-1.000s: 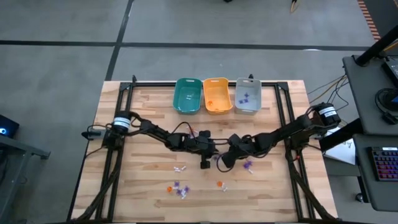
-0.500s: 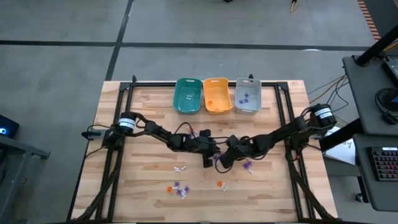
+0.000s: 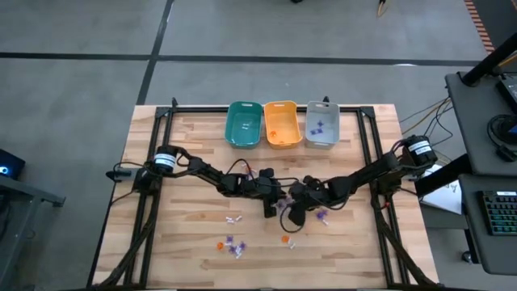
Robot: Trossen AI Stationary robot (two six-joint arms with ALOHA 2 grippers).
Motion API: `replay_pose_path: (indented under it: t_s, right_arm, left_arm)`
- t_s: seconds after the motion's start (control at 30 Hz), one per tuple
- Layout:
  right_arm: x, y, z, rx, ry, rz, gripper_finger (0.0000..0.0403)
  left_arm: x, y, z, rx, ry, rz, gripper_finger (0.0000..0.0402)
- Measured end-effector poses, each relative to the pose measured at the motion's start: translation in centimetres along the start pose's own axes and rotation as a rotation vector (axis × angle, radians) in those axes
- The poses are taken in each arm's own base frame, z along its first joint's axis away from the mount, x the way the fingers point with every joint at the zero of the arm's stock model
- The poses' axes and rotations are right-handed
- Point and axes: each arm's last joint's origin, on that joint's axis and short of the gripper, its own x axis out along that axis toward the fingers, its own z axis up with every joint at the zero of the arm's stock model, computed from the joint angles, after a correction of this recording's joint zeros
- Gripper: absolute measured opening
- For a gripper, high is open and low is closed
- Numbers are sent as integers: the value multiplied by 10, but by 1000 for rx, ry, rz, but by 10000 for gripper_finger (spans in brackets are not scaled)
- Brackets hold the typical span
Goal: Sort Halloween decoration
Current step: Put the purple spider toy into the gray bin
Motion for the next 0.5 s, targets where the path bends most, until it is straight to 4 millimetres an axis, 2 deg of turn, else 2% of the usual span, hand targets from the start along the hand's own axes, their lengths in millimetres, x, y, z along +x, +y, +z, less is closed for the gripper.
replay_pose_path:
  t_s: [0.23, 0.5]
  right_arm:
    - [6, -2, -2, -111, -25, -68, 154]
    - [22, -2, -8, -187, -26, -95, 132]
  left_arm:
    - [0, 0, 0, 0, 0, 0, 36]
    - [0, 0, -1, -1, -7, -3, 36]
